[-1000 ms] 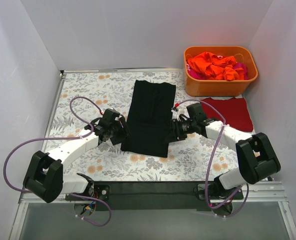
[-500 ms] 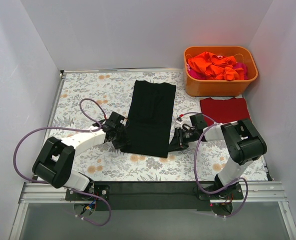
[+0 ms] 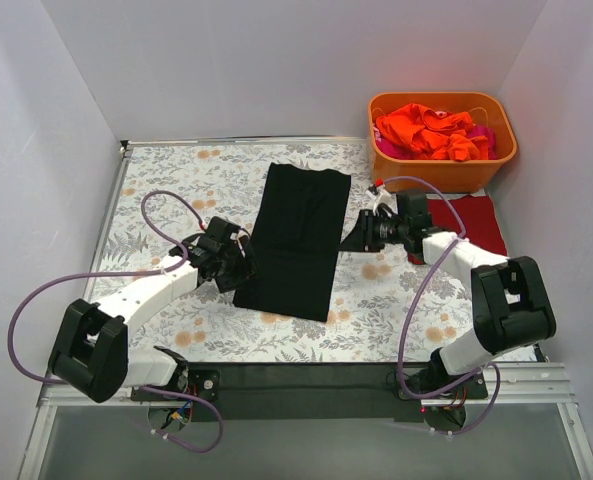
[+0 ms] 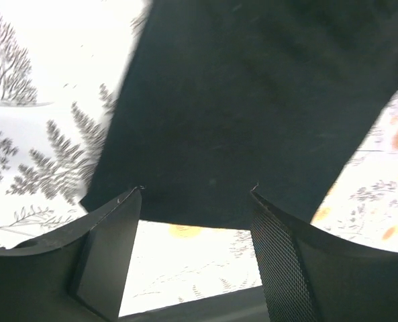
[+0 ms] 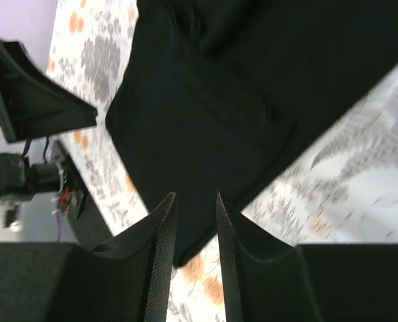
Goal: Fold and stack the t-shirts
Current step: Fold the tshirt
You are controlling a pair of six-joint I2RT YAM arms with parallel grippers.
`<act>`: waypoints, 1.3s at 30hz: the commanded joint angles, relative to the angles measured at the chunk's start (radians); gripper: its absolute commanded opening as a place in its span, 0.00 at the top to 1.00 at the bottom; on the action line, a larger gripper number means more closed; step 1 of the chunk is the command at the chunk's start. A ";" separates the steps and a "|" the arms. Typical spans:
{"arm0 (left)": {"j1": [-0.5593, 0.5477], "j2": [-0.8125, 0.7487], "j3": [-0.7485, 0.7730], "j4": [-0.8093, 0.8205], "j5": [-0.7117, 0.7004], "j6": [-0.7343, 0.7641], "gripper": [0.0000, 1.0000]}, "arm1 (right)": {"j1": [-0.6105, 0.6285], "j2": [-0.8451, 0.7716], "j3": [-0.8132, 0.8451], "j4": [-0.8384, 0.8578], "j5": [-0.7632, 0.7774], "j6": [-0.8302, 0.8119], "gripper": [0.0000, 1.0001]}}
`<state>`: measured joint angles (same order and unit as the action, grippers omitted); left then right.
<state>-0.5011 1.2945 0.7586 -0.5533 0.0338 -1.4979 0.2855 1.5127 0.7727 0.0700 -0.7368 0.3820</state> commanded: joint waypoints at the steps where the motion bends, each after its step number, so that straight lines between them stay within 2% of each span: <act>1: 0.004 0.003 0.053 -0.002 -0.015 0.030 0.40 | 0.001 0.050 0.132 0.040 0.068 -0.057 0.68; 7: 0.006 0.087 0.099 0.081 -0.052 0.071 0.41 | 0.020 0.208 0.223 0.117 -0.001 -0.025 0.70; 11: 0.036 0.182 0.177 0.162 -0.048 0.103 0.51 | 0.055 0.259 0.220 0.200 -0.071 0.020 0.71; 16: 0.104 0.310 0.249 0.268 -0.005 0.120 0.62 | 0.058 0.326 0.198 0.261 -0.075 0.054 0.71; 20: 0.122 0.457 0.317 0.293 0.032 0.133 0.64 | 0.031 0.389 0.171 0.306 -0.064 0.075 0.72; 24: 0.125 0.541 0.329 0.302 0.054 0.108 0.65 | -0.025 0.441 0.108 0.366 -0.065 0.110 0.73; 28: 0.125 0.533 0.274 0.299 0.066 0.070 0.65 | -0.065 0.445 0.057 0.387 -0.072 0.120 0.74; 31: 0.125 0.450 0.239 0.290 0.052 0.061 0.61 | -0.068 0.393 0.053 0.383 -0.072 0.109 0.73; 34: 0.125 0.324 0.231 0.250 0.014 0.064 0.50 | -0.063 0.310 0.051 0.367 -0.056 0.101 0.73; 36: 0.121 0.257 0.229 0.198 -0.020 0.068 0.39 | -0.052 0.264 0.050 0.332 -0.038 0.078 0.72; 38: 0.118 0.173 0.225 0.144 -0.021 0.077 0.33 | -0.025 0.195 0.053 0.237 0.002 0.012 0.70; 39: 0.115 0.151 0.228 0.057 -0.053 0.076 0.29 | -0.013 0.172 0.062 0.190 0.020 -0.017 0.70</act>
<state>-0.3790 1.5757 0.9810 -0.3470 0.0494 -1.4315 0.2379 1.7805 0.8192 0.3637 -0.7719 0.4625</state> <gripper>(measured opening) 0.681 0.298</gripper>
